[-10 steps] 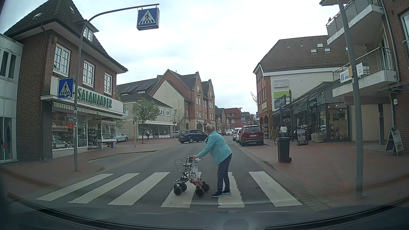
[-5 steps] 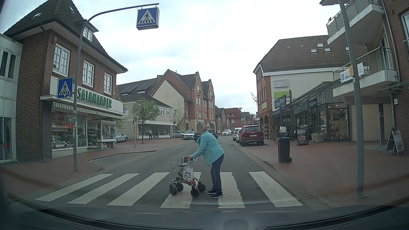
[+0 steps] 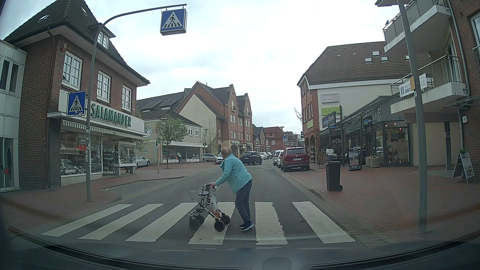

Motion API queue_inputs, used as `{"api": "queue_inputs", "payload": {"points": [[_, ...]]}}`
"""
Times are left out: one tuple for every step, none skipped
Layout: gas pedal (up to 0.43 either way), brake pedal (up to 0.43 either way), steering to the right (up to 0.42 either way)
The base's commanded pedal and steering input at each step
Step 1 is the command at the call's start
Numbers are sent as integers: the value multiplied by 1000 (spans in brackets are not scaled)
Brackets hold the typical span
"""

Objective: Follow the waypoints while adhering to traffic rules and regulations

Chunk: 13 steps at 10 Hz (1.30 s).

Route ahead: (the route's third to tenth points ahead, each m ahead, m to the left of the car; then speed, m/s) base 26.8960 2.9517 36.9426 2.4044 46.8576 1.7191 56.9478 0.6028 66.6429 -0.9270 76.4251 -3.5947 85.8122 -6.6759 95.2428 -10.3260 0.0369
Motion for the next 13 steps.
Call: {"api": "queue_inputs", "payload": {"points": [[0,85,-8],[0,85,-7],[0,85,-7],[0,79,-7],[0,79,-7],[0,85,-8],[0,98,-8],[0,98,-7],[0,85,-8],[0,61,-8],[0,43,-8],[0,24,-7],[0,6,-8]]}}
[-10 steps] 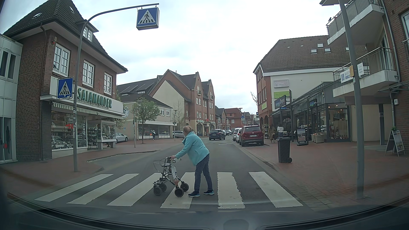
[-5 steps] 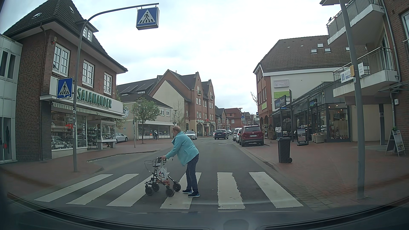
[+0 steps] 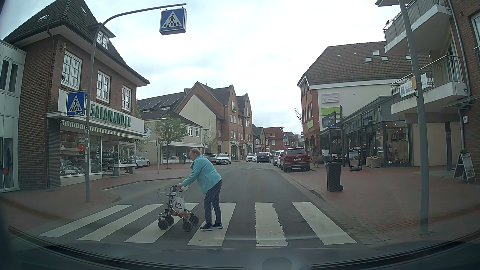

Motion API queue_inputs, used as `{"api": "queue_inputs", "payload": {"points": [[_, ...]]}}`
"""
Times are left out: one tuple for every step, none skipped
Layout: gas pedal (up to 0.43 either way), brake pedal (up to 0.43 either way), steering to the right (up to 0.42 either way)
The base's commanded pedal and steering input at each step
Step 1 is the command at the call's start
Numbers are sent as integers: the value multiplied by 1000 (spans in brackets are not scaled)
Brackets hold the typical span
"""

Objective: Follow the waypoints while adhering to traffic rules and regulations

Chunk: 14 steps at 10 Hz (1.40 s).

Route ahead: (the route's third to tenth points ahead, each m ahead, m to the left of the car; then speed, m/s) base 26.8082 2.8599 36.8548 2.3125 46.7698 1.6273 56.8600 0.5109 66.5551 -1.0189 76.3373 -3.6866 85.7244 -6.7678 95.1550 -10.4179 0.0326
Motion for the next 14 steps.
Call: {"api": "queue_inputs", "payload": {"points": [[0,6,-7],[0,6,-8],[0,6,-7],[0,6,-7],[0,6,-8],[0,6,-2],[0,6,13],[0,6,26],[0,6,28],[0,6,24],[0,6,22],[0,6,21],[0,6,22],[0,6,22]]}}
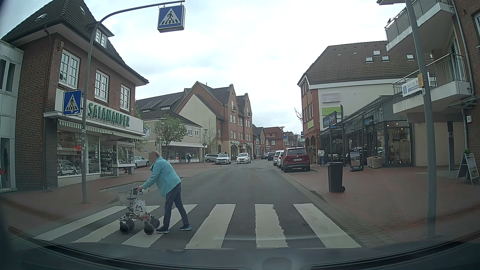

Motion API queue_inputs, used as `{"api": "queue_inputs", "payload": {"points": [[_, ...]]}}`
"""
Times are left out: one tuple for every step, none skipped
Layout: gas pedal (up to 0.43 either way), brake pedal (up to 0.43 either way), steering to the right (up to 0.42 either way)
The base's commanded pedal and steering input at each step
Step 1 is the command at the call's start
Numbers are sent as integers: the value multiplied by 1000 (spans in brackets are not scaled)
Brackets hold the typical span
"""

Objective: Follow the waypoints while adhering to traffic rules and regulations

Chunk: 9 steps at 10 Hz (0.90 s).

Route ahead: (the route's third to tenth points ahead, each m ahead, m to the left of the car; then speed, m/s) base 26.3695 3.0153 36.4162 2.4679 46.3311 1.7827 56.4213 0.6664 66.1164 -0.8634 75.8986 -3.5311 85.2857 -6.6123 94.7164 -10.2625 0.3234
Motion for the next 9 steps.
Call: {"api": "queue_inputs", "payload": {"points": [[8,6,22],[39,6,21],[47,6,21],[59,6,21],[98,6,19],[118,6,14],[118,6,11],[130,6,8],[138,6,7]]}}
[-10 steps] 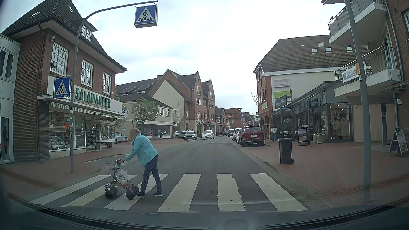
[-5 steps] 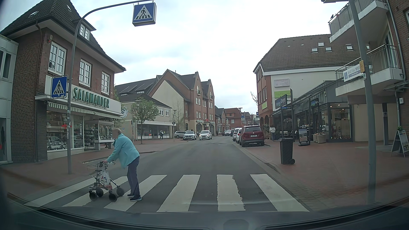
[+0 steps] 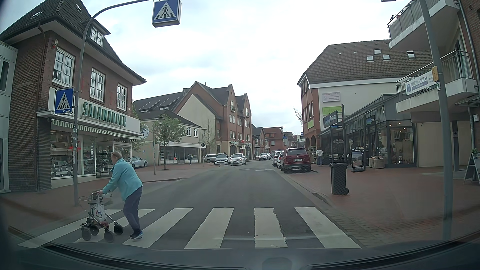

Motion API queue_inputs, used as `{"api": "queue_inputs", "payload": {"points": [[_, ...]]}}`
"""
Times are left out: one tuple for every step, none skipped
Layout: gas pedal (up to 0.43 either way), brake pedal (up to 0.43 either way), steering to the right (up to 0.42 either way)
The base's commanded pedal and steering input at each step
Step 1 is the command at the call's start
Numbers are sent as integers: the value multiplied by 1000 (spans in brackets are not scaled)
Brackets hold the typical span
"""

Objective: Follow the waypoints while adhering to traffic rules and regulations

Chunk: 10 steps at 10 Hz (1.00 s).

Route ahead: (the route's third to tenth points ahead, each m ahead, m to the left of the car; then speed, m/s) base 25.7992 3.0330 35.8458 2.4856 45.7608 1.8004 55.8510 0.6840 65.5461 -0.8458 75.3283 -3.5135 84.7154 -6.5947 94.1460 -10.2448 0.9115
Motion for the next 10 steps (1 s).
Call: {"api": "queue_inputs", "payload": {"points": [[157,6,5],[189,6,3],[189,6,3],[189,6,3],[189,6,1],[197,6,-1],[197,6,-1],[209,6,-2],[220,6,-3],[240,6,-3]]}}
